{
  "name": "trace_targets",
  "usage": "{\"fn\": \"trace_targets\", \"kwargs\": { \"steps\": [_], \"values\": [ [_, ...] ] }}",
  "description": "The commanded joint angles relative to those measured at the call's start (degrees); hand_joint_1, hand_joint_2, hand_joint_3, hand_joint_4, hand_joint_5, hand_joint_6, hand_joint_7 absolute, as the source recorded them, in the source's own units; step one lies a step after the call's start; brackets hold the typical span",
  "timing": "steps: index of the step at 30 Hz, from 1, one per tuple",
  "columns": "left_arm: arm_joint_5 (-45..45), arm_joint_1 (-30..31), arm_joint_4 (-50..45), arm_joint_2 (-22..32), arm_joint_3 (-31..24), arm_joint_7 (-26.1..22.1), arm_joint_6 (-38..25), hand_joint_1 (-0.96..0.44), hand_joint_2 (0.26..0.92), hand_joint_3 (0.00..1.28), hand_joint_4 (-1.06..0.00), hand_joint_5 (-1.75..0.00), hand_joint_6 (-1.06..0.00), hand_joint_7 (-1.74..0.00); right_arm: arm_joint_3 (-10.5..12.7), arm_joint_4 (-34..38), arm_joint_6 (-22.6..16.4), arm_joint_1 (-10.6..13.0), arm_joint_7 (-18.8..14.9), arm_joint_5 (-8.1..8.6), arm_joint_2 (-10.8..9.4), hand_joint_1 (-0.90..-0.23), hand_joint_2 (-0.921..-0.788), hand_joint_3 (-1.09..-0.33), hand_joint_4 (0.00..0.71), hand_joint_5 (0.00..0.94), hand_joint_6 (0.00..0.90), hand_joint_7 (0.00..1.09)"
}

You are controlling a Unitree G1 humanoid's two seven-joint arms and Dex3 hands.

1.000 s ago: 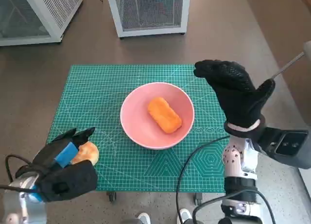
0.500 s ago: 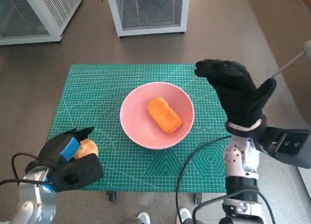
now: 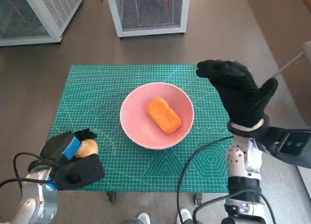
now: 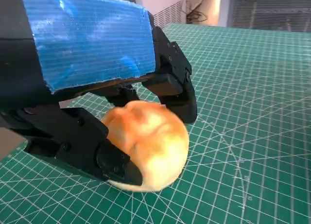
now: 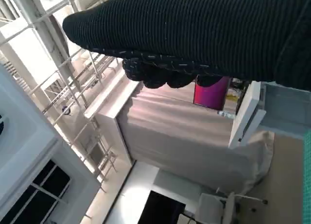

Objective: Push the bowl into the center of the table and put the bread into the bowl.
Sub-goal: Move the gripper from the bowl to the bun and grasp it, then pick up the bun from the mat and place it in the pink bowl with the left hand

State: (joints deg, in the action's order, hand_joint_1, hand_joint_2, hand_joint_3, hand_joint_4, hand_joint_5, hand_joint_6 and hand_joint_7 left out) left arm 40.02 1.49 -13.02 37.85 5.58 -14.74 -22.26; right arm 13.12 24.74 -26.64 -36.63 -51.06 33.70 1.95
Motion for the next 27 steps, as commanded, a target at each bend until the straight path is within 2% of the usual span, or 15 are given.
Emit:
{"fn": "trace_targets", "kwargs": {
  "steps": [1,16,27],
  "values": [
    [-1.4,0.5,-2.1,0.0,-1.6,-0.4,1.5,0.0,0.92,0.07,-0.69,-1.18,-0.63,-1.15,0.0,0.7,0.6,0.5,-0.6,0.24,0.3,-0.619,-0.921,-0.634,0.219,0.001,0.38,0.0],
    [-5.0,0.3,-9.3,0.0,-5.9,-2.6,2.1,0.0,0.92,0.06,-0.68,-1.17,-0.64,-1.16,0.1,0.8,0.7,0.2,-0.8,0.15,0.5,-0.618,-0.921,-0.633,0.222,0.001,0.381,0.0],
    [-4.6,-3.7,-18.0,-0.5,-9.1,-3.8,2.0,0.0,0.92,0.05,-0.69,-1.17,-0.66,-1.13,0.4,1.4,1.0,-0.1,-1.2,0.45,0.7,-0.614,-0.921,-0.632,0.222,0.001,0.381,0.0]
  ]
}}
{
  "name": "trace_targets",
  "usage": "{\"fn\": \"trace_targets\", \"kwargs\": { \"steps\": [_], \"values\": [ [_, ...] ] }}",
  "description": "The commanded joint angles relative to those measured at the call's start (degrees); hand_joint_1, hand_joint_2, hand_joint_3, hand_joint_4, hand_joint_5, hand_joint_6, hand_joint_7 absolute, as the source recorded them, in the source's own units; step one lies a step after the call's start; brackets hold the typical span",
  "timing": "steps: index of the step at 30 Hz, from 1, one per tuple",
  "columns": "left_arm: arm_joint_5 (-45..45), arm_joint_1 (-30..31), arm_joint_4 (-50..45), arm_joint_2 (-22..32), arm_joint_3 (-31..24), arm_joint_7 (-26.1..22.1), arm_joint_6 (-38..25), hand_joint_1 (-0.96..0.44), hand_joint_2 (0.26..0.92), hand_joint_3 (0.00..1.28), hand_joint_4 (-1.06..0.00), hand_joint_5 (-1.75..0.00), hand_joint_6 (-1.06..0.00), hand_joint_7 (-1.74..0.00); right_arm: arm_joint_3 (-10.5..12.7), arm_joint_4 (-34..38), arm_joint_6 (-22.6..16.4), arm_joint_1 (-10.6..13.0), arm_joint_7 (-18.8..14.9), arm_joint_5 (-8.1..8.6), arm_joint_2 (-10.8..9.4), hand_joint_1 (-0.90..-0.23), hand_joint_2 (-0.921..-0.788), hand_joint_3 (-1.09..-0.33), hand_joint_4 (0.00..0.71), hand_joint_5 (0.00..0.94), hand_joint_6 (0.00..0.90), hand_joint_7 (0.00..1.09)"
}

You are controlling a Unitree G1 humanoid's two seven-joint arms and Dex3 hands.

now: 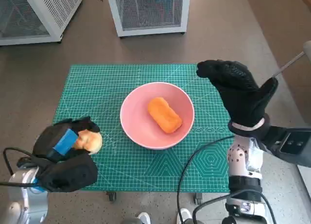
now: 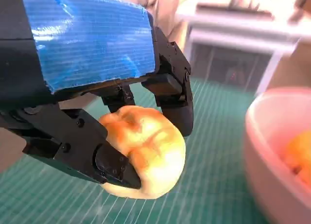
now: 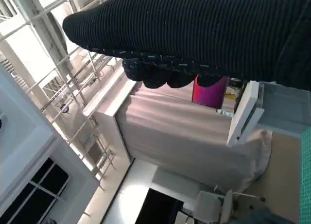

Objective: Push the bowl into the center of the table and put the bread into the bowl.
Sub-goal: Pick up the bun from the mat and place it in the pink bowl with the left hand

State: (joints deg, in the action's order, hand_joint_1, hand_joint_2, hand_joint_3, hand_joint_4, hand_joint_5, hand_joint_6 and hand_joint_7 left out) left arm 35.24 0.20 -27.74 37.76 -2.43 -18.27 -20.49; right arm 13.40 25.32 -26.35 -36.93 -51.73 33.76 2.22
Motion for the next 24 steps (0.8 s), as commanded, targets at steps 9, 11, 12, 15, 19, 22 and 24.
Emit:
{"fn": "trace_targets", "kwargs": {
  "steps": [9,11,12,15,19,22,24],
  "values": [
    [1.8,-10.8,-4.5,-0.8,1.0,-0.6,0.6,0.0,0.916,0.03,-0.72,-1.18,-0.7,-1.04,0.0,0.7,0.6,0.3,-0.6,0.29,0.2,-0.608,-0.921,-0.631,0.221,0.001,0.381,0.0],
    [2.4,-13.0,-4.3,-1.1,2.0,-0.6,0.7,0.0,0.917,0.03,-0.72,-1.19,-0.71,-1.03,-0.1,0.7,0.5,0.3,-0.6,0.23,0.2,-0.607,-0.921,-0.631,0.222,0.001,0.381,0.0],
    [2.8,-14.4,-4.0,-1.2,2.6,-0.6,1.0,0.0,0.917,0.03,-0.72,-1.19,-0.71,-1.03,-0.1,0.7,0.5,0.3,-0.6,0.23,0.1,-0.607,-0.921,-0.631,0.222,0.001,0.381,0.0],
    [3.8,-17.7,-3.0,-1.7,4.4,-0.2,2.0,0.0,0.917,0.03,-0.72,-1.2,-0.71,-1.02,-0.1,0.9,0.4,0.3,-0.7,0.26,0.1,-0.609,-0.921,-0.629,0.222,0.001,0.381,0.0],
    [5.2,-22.7,-0.9,-3.1,7.1,0.1,3.4,0.0,0.917,0.03,-0.72,-1.22,-0.72,-1.0,0.0,0.9,0.3,0.4,-0.9,0.29,0.1,-0.61,-0.921,-0.627,0.222,0.001,0.381,0.0],
    [6.1,-27.0,2.0,-4.6,9.7,-0.1,4.3,0.0,0.917,0.03,-0.71,-1.24,-0.72,-0.97,0.0,0.6,0.2,0.7,-0.8,0.21,0.1,-0.611,-0.921,-0.627,0.224,0.001,0.382,0.0],
    [6.3,-29.6,4.3,-5.7,11.1,-0.1,5.2,0.0,0.916,0.03,-0.71,-1.24,-0.72,-0.97,0.0,0.2,0.3,0.9,-0.7,0.21,0.1,-0.613,-0.921,-0.627,0.224,0.002,0.383,0.01]
  ]
}}
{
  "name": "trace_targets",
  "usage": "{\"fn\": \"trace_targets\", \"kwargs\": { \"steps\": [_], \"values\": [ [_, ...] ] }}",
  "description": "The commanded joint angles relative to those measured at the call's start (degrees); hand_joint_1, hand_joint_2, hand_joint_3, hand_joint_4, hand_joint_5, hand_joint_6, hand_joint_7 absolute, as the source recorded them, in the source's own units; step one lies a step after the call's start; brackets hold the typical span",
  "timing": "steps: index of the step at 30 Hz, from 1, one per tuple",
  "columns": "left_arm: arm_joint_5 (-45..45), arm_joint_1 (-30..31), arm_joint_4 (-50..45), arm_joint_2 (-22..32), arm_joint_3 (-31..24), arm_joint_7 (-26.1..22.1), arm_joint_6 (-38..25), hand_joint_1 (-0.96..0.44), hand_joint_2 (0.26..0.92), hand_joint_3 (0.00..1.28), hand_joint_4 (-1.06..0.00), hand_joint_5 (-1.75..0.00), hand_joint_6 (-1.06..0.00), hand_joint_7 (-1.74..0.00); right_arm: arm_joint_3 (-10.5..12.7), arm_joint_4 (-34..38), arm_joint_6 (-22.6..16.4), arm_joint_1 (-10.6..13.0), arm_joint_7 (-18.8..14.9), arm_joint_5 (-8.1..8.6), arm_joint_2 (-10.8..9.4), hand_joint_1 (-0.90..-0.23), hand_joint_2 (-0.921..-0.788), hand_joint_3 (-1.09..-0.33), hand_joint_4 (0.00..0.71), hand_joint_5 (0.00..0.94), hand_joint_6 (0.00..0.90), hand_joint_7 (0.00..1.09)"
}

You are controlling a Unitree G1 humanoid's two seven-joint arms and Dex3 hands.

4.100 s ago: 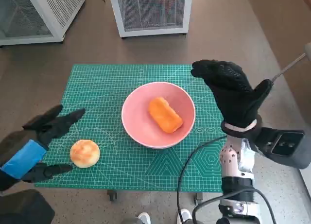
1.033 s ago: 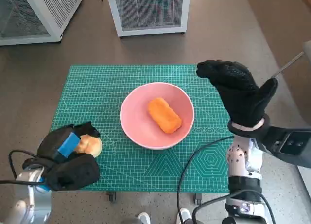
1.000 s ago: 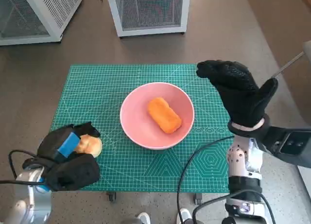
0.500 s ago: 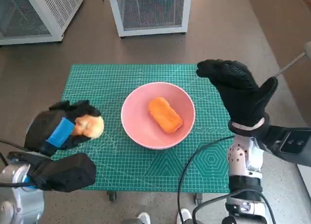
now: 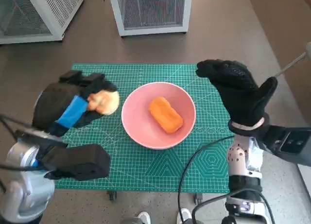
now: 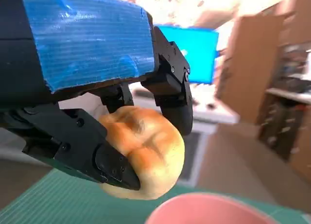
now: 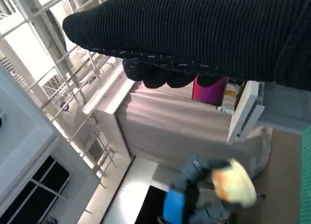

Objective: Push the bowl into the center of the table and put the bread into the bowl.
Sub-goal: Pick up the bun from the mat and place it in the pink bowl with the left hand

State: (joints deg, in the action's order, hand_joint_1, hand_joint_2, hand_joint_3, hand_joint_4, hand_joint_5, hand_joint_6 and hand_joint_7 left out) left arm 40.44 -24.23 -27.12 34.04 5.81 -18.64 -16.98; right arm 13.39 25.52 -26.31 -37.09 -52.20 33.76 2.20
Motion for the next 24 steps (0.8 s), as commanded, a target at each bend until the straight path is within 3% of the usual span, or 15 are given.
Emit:
{"fn": "trace_targets", "kwargs": {
  "steps": [1,12,24],
  "values": [
    [1.1,-6.2,4.7,-2.4,3.5,0.2,2.1,0.0,0.916,0.03,-0.71,-1.23,-0.72,-0.98,0.0,-0.1,0.3,1.1,-0.2,0.21,0.1,-0.614,-0.921,-0.627,0.225,0.002,0.383,0.01],
    [-2.2,-17.2,19.5,-6.3,9.2,-0.8,10.6,0.0,0.919,0.04,-0.74,-1.12,-0.64,-1.14,0.0,-2.4,0.7,2.7,0.5,0.09,0.4,-0.625,-0.921,-0.642,0.236,0.006,0.387,0.01],
    [0.4,-20.2,32.1,-9.0,13.7,2.5,16.4,0.0,0.921,0.05,-0.74,-1.08,-0.62,-1.2,-0.3,-5.4,1.1,4.8,1.8,-0.21,0.3,-0.622,-0.921,-0.657,0.238,0.004,0.389,0.01]
  ]
}}
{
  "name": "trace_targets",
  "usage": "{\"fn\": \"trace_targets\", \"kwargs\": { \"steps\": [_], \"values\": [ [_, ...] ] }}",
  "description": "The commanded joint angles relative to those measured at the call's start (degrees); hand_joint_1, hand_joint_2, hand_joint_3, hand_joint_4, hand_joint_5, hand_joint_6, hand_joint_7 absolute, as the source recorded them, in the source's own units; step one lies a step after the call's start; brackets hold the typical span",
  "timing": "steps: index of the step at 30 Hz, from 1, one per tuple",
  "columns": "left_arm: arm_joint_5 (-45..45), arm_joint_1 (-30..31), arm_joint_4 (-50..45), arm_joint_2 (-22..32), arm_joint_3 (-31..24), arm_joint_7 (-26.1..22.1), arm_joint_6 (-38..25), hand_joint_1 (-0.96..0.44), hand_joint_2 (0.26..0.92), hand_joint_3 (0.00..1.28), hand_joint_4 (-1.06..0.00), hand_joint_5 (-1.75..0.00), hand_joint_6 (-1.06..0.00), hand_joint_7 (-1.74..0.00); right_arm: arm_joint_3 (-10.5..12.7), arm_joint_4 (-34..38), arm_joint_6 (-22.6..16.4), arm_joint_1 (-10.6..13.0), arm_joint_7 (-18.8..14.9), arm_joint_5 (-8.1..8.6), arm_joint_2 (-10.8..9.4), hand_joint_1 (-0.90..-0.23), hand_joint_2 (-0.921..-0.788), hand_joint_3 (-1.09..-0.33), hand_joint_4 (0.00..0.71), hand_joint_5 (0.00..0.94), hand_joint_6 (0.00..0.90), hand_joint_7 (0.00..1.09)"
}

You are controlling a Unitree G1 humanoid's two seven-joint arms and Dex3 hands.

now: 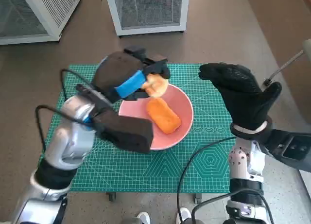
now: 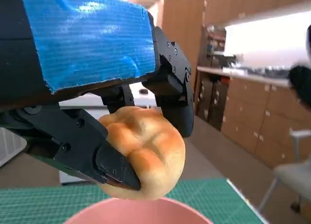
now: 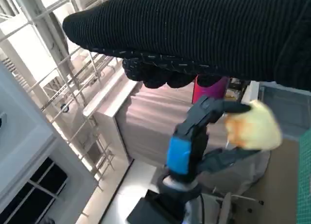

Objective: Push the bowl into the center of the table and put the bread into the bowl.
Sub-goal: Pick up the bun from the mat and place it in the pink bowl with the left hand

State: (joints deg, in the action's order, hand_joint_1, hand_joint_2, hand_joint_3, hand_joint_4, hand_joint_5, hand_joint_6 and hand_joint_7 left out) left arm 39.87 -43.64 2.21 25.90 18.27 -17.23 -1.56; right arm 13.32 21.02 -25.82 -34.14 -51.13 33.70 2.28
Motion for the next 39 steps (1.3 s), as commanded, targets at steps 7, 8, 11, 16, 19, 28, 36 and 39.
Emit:
{"fn": "trace_targets", "kwargs": {
  "steps": [7,8,11,16,19,28,36,39],
  "values": [
    [1.2,-0.1,6.0,-2.5,2.6,0.3,0.3,0.0,0.921,0.06,-0.72,-1.1,-0.61,-1.21,-0.3,-1.5,0.5,2.3,1.5,-0.37,0.4,-0.612,-0.921,-0.664,0.236,0.003,0.388,0.01],
    [1.2,0.0,6.2,-2.6,2.8,0.1,0.0,0.0,0.921,0.06,-0.71,-1.11,-0.61,-1.21,-0.3,-1.5,0.5,2.3,1.5,-0.38,0.5,-0.612,-0.921,-0.664,0.236,0.002,0.387,0.01],
    [1.4,0.4,6.1,-3.0,3.0,-0.7,-1.6,0.0,0.92,0.07,-0.7,-1.13,-0.6,-1.21,-0.2,-1.3,0.3,2.3,1.6,-0.44,0.5,-0.611,-0.921,-0.664,0.235,0.002,0.387,0.01],
    [1.2,1.2,5.0,-3.4,3.1,-2.0,-3.8,0.0,0.921,0.08,-0.69,-1.15,-0.6,-1.2,-0.2,-1.0,0.0,2.2,1.8,-0.58,0.5,-0.605,-0.921,-0.663,0.233,0.001,0.385,0.01],
    [1.1,2.2,3.2,-3.8,2.8,-3.1,-6.0,0.0,0.921,0.09,-0.68,-1.19,-0.58,-1.2,-0.2,-0.5,-0.2,1.9,1.8,-0.74,0.5,-0.603,-0.921,-0.662,0.233,0.001,0.385,0.01],
    [1.0,4.8,-4.5,-3.8,2.1,-7.1,-12.1,-0.14,0.821,0.03,-0.38,-0.17,-0.45,-0.27,-0.3,0.1,-0.4,1.5,2.2,-0.97,0.5,-0.602,-0.921,-0.653,0.233,0.001,0.384,0.01],
    [-1.1,7.1,-13.7,-1.1,-1.4,-7.3,-9.8,-0.32,0.752,0.0,-0.2,-0.01,-0.35,-0.02,-0.4,0.2,-0.2,1.1,2.4,-1.0,0.6,-0.601,-0.921,-0.646,0.234,0.001,0.383,0.01],
    [-4.3,8.0,-14.6,-1.2,-4.3,-5.0,-6.5,-0.37,0.744,0.0,-0.18,0.0,-0.34,-0.01,-0.4,0.5,-0.2,0.7,2.5,-1.01,0.8,-0.603,-0.921,-0.643,0.235,0.001,0.383,0.01]
  ]
}}
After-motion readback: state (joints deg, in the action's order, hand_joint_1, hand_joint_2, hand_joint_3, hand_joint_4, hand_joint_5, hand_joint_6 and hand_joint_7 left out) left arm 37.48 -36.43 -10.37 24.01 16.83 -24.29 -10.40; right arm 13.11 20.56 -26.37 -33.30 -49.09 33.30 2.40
